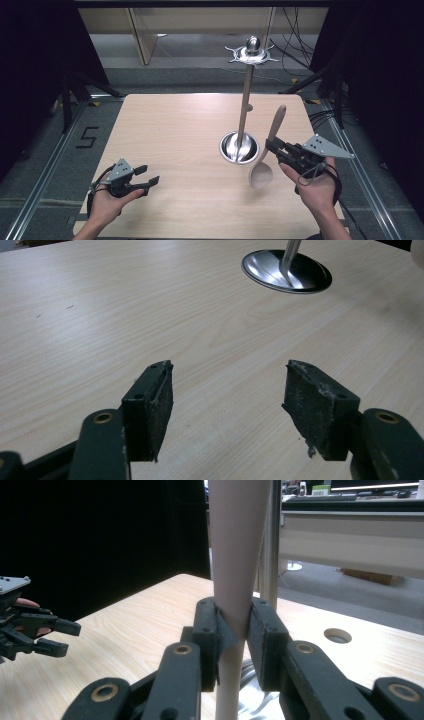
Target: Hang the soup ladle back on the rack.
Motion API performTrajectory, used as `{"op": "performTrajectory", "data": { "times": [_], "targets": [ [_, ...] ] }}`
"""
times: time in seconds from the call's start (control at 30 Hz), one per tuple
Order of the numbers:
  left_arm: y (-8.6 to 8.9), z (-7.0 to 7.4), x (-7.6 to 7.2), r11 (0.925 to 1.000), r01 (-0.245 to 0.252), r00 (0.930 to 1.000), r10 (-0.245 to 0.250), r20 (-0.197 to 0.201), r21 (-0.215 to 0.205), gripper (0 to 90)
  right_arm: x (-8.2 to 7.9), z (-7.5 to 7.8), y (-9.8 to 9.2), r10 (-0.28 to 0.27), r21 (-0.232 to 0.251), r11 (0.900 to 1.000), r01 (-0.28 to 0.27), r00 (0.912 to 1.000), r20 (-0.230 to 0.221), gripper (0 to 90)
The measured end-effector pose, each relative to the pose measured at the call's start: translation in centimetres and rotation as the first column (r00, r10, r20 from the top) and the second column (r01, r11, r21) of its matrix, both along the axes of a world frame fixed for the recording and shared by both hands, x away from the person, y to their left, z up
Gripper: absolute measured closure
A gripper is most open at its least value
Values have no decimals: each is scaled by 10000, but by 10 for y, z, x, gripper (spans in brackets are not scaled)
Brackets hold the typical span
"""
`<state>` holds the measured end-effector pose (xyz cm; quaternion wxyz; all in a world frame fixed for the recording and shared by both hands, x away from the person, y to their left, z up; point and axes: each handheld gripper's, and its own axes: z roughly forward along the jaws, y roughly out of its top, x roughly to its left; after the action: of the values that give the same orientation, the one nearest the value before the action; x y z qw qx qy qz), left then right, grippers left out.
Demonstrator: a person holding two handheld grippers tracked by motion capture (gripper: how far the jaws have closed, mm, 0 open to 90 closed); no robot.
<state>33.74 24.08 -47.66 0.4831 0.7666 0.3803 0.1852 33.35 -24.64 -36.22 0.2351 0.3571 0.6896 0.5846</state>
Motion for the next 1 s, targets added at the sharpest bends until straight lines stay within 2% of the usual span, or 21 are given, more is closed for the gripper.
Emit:
{"op": "performTrajectory", "data": {
  "times": [0.07,0.17,0.2,0.23,0.4,0.47,0.53,0.57,0.6,0.7,0.77,0.8,0.87,0.97,1.0],
  "targets": [
    [-1,0,0,9999,-37,10000,37,-26,-135,354,1,0,0,-38,-118,9999,39,10000,78,762],
    [0,1,0,9999,75,10000,-75,15,92,354,2,-1,2,-7,4,10000,8,9998,-210,761],
    [-2,2,0,10000,21,10000,-21,-62,-46,354,1,-1,3,68,119,9999,-64,9993,-361,762],
    [-1,2,1,9998,208,9997,-208,97,13,354,3,-1,2,92,-65,9999,-93,9998,-175,762],
    [-3,4,3,9997,237,9996,-238,134,23,354,4,1,1,-290,-273,9992,284,9993,-238,762],
    [-3,4,5,9994,335,9993,-336,185,60,354,3,2,2,-338,-52,9994,336,9987,-384,761],
    [-4,5,5,9995,317,9993,-317,196,27,354,5,5,1,-431,-252,9988,427,9989,-168,761],
    [-4,5,5,9994,343,9991,-344,244,39,354,3,6,2,-637,-163,9979,631,9973,-378,761],
    [-4,6,5,9994,328,9991,-329,256,65,353,5,7,0,-589,-295,9979,584,9981,-188,761],
    [-3,5,4,9994,351,9991,-352,221,66,353,6,12,-2,-816,-381,9960,808,9965,-197,761],
    [-3,5,4,9990,441,9987,-443,256,67,353,8,15,-4,-756,-236,9969,748,9966,-343,760],
    [-2,5,3,9993,379,9989,-380,260,69,353,12,16,-7,-398,-337,9987,389,9989,-243,760],
    [-1,6,2,9991,423,9987,-423,281,18,352,17,17,-10,-259,-373,9990,247,9991,-335,760],
    [1,7,1,9996,288,9992,-289,279,59,352,25,18,-17,320,-502,9982,-336,9990,-319,759],
    [1,7,2,9996,273,9993,-275,256,85,353,26,17,-17,510,-447,9976,-531,9976,-468,760]
  ]
}}
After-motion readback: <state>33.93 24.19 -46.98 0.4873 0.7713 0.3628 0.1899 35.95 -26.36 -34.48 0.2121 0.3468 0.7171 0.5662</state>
